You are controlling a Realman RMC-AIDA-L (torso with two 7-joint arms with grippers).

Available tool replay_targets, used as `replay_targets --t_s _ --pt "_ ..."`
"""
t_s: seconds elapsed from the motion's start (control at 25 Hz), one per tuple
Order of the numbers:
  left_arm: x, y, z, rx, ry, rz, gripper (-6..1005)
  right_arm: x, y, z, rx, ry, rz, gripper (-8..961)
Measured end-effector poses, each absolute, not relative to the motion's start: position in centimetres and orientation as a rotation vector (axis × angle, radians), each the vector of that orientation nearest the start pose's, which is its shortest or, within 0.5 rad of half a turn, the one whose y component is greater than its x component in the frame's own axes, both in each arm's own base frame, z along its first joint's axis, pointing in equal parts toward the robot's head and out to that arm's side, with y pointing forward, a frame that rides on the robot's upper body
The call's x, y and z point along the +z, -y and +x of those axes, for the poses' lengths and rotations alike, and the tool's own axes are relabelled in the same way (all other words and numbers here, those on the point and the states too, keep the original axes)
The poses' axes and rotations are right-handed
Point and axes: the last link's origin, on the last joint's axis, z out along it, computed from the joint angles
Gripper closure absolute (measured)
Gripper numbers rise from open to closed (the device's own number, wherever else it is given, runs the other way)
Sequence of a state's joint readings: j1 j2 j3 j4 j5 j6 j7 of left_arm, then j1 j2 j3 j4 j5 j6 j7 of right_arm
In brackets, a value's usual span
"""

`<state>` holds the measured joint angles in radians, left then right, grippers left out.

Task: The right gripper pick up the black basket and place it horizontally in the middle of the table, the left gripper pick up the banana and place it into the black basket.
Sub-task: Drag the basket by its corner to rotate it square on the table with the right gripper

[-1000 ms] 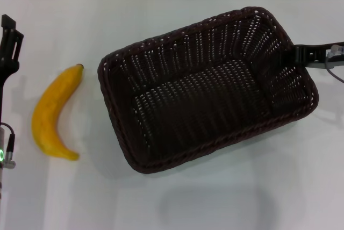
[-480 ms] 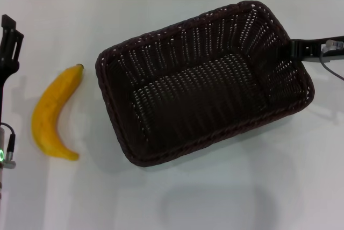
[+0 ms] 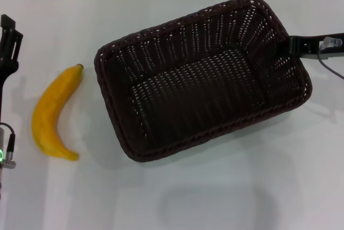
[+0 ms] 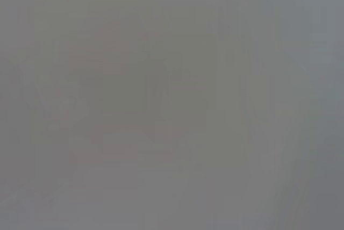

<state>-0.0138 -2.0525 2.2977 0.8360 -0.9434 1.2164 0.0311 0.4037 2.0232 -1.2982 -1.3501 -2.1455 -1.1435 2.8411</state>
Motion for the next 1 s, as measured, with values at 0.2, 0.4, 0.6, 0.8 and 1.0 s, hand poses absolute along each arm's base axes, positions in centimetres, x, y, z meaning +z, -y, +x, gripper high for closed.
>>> replay_targets --t_s 0.2,0.4,0.6,0.8,1.0 --pt "-0.39 -26.05 -28.8 -0.99 0.672 -1.257 122 3.67 -37.6 19.51 0.418 -1.455 -2.189 768" --pt "-0.4 -25.99 -29.02 -0.983 0.673 -1.26 122 3.8 -37.7 19.27 0.449 -1.456 -2.187 764" --pt "-0.44 -25.95 -29.17 -0.986 0.682 -1.259 123 3.88 -37.76 19.44 0.467 -1.454 -2.17 761" --pt "-0.31 -25.96 -29.27 -0.988 0.684 -1.256 123 4.03 -37.83 19.7 0.478 -1.452 -2.15 747" --pt "-0.22 -25.96 -29.35 -0.987 0.682 -1.257 123 4.25 -37.85 20.16 0.49 -1.453 -2.122 743"
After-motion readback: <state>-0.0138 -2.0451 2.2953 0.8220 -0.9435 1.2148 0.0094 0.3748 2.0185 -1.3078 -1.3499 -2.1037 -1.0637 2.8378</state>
